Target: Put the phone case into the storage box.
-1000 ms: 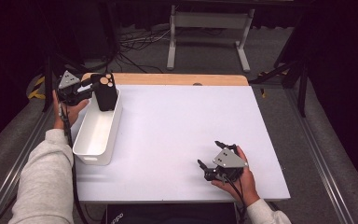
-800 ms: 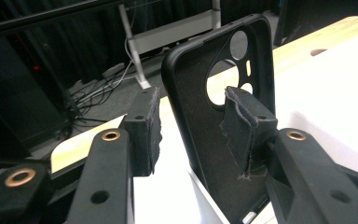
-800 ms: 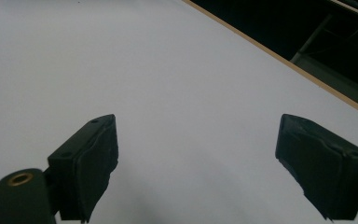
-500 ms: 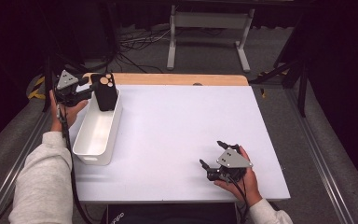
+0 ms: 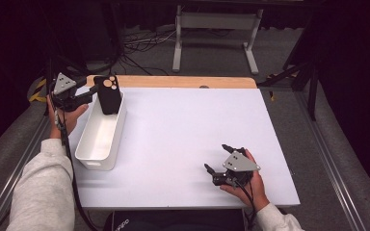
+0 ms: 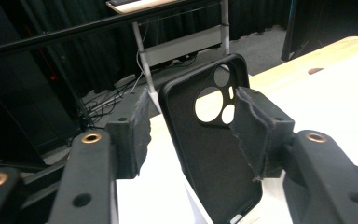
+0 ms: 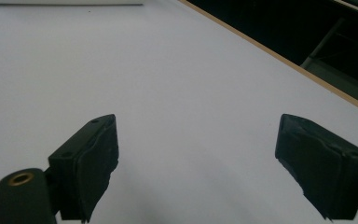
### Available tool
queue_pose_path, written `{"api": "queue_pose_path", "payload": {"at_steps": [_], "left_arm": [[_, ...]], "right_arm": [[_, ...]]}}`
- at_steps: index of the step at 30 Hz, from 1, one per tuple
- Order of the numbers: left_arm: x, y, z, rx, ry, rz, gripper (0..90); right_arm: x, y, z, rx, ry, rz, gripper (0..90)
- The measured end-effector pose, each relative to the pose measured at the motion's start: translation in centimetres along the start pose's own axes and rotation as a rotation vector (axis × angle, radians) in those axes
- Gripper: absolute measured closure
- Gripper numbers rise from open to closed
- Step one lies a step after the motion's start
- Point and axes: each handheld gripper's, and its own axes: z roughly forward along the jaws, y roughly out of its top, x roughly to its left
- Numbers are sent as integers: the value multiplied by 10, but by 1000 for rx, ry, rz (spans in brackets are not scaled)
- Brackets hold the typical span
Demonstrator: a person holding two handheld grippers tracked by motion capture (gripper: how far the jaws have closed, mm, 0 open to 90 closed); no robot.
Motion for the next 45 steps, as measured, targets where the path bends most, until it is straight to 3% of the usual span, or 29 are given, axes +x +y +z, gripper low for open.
{"api": "queue_pose_path", "payload": {"at_steps": [10, 20, 25, 31, 40, 45], "left_arm": [[-7, 7, -11, -20, 11, 7, 389], [-16, 9, -16, -28, 17, 17, 234], [-19, 10, -18, -34, -4, 13, 140], [-20, 10, -22, -38, -23, 7, 89], [-24, 7, -26, -50, -69, -12, 48], [-30, 9, -28, -57, -97, 7, 42]], "right_arm": [[-1, 1, 0, -6, 6, 8, 142], [-1, 2, 0, -9, 4, 7, 141], [-1, 2, -1, -10, 2, 9, 142], [0, 2, 0, -6, 2, 7, 141], [1, 3, 0, -4, 0, 7, 142], [1, 4, -1, -6, -1, 6, 141]]}}
